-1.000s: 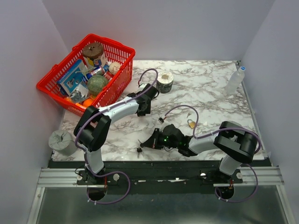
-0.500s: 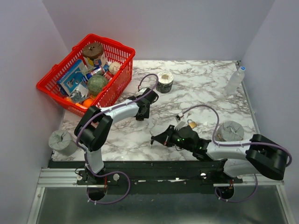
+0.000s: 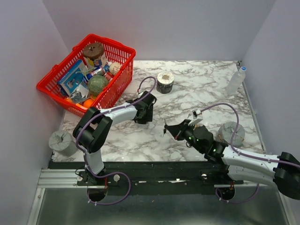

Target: Unlock with the key

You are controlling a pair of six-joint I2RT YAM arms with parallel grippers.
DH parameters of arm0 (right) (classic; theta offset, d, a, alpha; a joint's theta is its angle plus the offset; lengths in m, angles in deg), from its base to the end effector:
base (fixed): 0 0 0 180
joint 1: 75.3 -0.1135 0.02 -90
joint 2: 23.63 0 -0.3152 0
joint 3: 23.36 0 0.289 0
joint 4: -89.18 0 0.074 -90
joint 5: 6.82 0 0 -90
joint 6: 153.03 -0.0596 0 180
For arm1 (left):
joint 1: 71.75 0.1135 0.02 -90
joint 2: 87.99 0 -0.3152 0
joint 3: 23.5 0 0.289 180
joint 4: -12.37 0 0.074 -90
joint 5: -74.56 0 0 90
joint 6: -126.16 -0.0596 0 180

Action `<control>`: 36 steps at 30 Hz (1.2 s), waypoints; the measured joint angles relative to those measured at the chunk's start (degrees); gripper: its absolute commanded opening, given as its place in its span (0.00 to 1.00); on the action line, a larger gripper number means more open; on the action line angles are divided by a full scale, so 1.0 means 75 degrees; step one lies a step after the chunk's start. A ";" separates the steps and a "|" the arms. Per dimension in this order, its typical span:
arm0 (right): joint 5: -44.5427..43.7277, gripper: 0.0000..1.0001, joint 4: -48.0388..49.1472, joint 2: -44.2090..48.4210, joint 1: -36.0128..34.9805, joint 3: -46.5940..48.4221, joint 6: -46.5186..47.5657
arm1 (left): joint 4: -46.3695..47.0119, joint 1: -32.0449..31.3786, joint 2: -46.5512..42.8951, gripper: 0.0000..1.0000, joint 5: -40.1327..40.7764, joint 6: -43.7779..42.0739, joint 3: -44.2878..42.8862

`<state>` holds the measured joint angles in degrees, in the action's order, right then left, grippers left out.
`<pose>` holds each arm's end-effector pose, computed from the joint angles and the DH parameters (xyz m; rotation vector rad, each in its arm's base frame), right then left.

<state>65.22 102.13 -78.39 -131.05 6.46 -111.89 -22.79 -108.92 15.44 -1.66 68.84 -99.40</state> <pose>0.1435 0.1781 0.2219 0.1269 1.8869 1.0209 0.3353 -0.2364 0.1693 0.0257 2.6156 -0.1046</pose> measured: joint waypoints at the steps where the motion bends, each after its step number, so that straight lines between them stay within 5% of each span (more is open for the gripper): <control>1: -0.0044 0.01 -0.0052 0.0041 0.0000 -0.0003 0.0044 | 0.0035 0.0017 -0.0026 0.79 -0.0041 -0.0003 0.0029; 15: -0.0198 0.01 -0.0219 0.0128 0.0000 -0.0032 0.0323 | 0.0597 0.0428 -0.0408 0.54 -0.0580 0.0041 0.0595; 24: -0.0192 0.01 -0.0187 0.0102 0.0000 -0.0035 0.0431 | 0.1157 0.0510 -0.0414 0.02 -0.0985 0.0102 0.0743; 30: 0.0315 0.01 0.0525 -0.0510 0.0009 -0.0119 0.0650 | 0.1172 0.0487 -0.0519 0.00 -0.0860 0.0195 0.0828; 36: 0.1189 0.01 0.1778 -0.1614 0.0012 -0.0134 0.0749 | -0.0291 0.0041 -0.0679 0.00 0.0300 0.0198 0.0562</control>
<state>74.14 115.46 -90.50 -130.96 5.46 -106.27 -24.98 -108.61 10.35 0.60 70.33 -95.18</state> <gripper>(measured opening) 0.009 0.523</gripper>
